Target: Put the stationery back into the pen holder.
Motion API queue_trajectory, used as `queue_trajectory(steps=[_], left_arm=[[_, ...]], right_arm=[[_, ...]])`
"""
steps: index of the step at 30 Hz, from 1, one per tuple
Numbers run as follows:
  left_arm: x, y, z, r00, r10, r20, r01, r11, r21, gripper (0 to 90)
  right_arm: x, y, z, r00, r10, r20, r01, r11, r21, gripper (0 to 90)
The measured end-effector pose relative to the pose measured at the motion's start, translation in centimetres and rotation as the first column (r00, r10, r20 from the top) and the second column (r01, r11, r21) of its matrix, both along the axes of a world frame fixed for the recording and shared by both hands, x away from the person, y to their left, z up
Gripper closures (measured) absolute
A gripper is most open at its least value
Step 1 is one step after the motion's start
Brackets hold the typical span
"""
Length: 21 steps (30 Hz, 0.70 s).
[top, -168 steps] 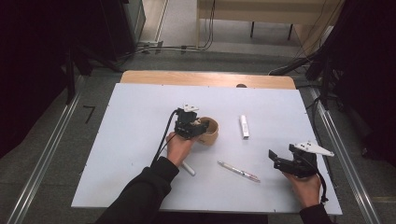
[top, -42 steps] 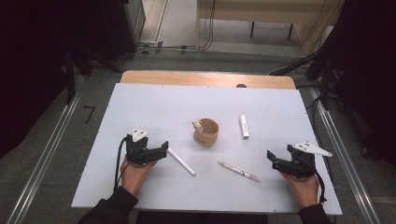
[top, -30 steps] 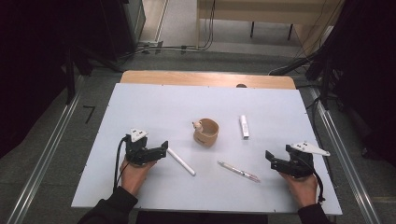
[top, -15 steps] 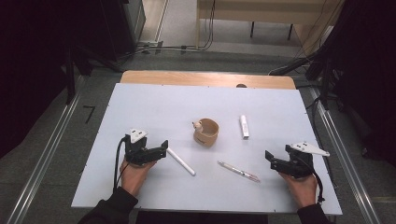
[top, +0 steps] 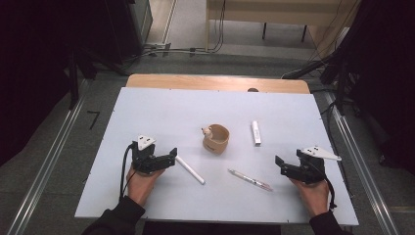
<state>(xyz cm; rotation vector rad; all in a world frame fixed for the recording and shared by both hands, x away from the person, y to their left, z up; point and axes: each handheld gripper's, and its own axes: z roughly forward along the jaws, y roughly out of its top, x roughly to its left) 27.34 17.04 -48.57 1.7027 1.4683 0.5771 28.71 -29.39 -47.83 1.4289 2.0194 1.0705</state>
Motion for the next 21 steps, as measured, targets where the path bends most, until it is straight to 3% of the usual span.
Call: queue_trajectory(steps=[21], left_arm=[[0.1,-0.2,0.1,1.0000,-0.008,0.001,0.008,1.0000,0.003,7.3]], right_arm=[[1.9,2.0,0.5,0.9996,-0.003,0.029,0.003,1.000,-0.008,12.0]])
